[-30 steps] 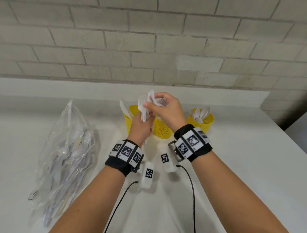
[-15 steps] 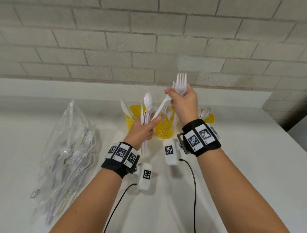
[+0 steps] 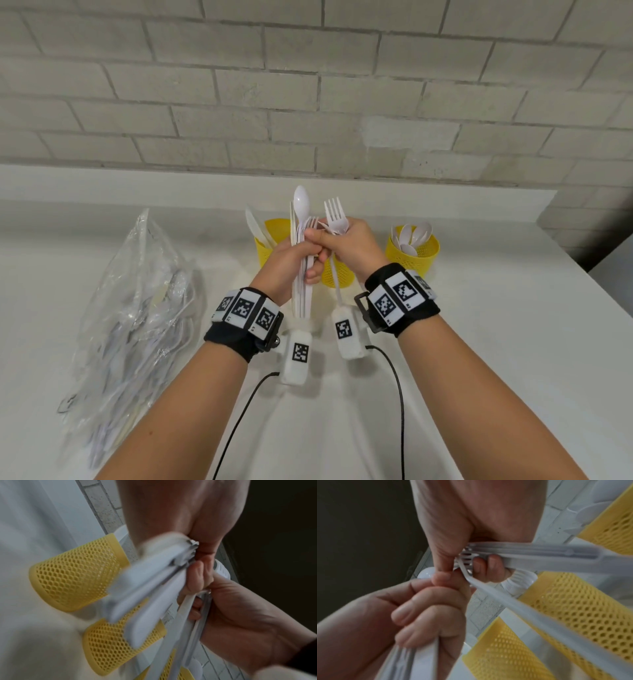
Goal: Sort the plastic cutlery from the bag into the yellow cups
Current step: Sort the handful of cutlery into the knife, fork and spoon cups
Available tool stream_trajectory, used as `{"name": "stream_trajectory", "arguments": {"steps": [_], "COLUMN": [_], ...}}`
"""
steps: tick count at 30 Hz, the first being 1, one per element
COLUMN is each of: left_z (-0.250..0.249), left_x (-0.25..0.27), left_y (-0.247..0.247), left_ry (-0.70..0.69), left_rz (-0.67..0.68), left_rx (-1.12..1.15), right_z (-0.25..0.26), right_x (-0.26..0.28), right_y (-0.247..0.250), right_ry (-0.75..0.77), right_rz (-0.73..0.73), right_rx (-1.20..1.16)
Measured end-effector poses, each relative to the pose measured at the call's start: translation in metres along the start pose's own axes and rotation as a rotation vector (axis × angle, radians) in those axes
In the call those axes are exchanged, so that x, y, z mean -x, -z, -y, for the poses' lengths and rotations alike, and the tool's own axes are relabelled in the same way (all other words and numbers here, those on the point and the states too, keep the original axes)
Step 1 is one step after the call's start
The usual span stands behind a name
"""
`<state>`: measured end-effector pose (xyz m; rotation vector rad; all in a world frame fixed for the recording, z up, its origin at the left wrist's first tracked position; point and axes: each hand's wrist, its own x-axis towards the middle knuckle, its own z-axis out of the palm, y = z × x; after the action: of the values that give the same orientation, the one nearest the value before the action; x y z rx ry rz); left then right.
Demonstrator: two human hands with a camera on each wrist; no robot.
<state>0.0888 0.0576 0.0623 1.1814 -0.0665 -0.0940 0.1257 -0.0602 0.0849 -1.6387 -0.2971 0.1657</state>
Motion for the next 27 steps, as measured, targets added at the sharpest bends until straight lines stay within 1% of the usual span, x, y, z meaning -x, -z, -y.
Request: {"name": "stream_trajectory", "arguments": {"steps": [4,8,10,13,15,19,24,27], "left_z": [-0.001,-0.003,-0.002,-0.001,0.001,0.006,0.009,0.008], "left_x": [0.001,0.003,0.002,0.001,-0.001,-0.006,-0.008,-0.009], "left_y": [0.001,-0.003,-0.005,-0.005,-0.005,0.002,0.008,0.013], "left_ry": [-0.013,-0.027,-0.039,-0.05,-0.051,-0.077,-0.088,-0.095], "left_rz": [0.007,0.058,0.063,0.037,-0.007,-0.092,-0.168,-0.227], "left_rx": [-0.121,-0.196,-0.21,-0.224,-0.213,-0.155,-0.172,-0.143], "right_z": [0.008,0.005,0.003,0.004,0.005,0.009,0.022,0.035], "right_x": [-0.002,-0.008,-0.009,-0.008,-0.01,-0.02,-0.034,-0.043], "right_y": [0.006,0.007,0.007,0.007,0.008,0.017,0.033,0.043], "right_ry": [0.024,0.013,0.002,0.02,0.025,0.036,0.166,0.261], "right_rz": [-0.044,-0.101,-0.083,-0.062,-0.117,-0.281,-0.386,-0.48], "right_rx": [-0.083,-0.149,-0.164,-0.16,-0.194,-0.302,-0.342,-0.357]}}
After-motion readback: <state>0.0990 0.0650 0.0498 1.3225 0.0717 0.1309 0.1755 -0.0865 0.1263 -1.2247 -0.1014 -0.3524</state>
